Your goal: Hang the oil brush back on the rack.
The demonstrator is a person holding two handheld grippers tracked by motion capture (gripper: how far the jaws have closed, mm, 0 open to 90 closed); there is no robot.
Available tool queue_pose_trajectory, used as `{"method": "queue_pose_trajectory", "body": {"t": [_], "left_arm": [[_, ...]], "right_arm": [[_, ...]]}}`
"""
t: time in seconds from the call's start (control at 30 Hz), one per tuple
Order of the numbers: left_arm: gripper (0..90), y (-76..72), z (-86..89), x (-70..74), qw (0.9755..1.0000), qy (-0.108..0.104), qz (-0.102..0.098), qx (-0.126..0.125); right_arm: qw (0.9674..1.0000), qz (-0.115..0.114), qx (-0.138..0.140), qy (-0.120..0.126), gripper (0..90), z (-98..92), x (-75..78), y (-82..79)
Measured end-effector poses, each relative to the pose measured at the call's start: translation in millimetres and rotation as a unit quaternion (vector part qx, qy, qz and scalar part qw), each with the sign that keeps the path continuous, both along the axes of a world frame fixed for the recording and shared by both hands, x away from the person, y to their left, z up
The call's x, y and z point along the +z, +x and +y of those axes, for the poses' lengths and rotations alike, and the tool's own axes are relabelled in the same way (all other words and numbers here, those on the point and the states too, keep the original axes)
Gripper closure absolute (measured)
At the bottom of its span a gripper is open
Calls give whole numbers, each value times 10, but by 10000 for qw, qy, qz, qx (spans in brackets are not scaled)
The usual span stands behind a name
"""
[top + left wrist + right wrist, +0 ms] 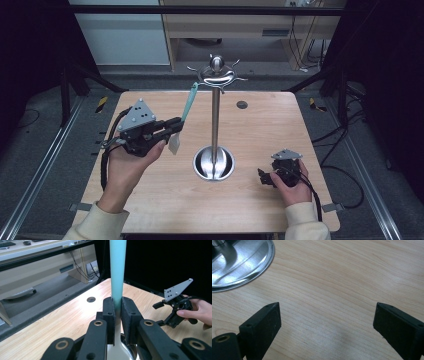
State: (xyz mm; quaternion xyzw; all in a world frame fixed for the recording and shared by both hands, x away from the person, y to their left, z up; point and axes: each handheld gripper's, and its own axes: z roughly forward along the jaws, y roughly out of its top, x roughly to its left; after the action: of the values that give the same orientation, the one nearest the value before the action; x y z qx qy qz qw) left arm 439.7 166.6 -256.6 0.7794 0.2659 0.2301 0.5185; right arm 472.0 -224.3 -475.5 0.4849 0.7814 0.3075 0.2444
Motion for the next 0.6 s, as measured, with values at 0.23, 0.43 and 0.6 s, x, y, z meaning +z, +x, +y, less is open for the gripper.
{"method": "queue_pose_trajectory", "body": {"t": [0.23,0.43,0.6], "left_arm": [[817,30,-30,3,10000,46,16,11],[818,72,-61,-6,10000,88,44,0],[818,95,-80,-18,10000,71,49,-2]], "right_arm": [[10000,-9,17,-5,84,1,-4,2],[10000,-1,12,5,84,1,-2,1],[10000,7,21,-7,84,2,-6,2]]}}
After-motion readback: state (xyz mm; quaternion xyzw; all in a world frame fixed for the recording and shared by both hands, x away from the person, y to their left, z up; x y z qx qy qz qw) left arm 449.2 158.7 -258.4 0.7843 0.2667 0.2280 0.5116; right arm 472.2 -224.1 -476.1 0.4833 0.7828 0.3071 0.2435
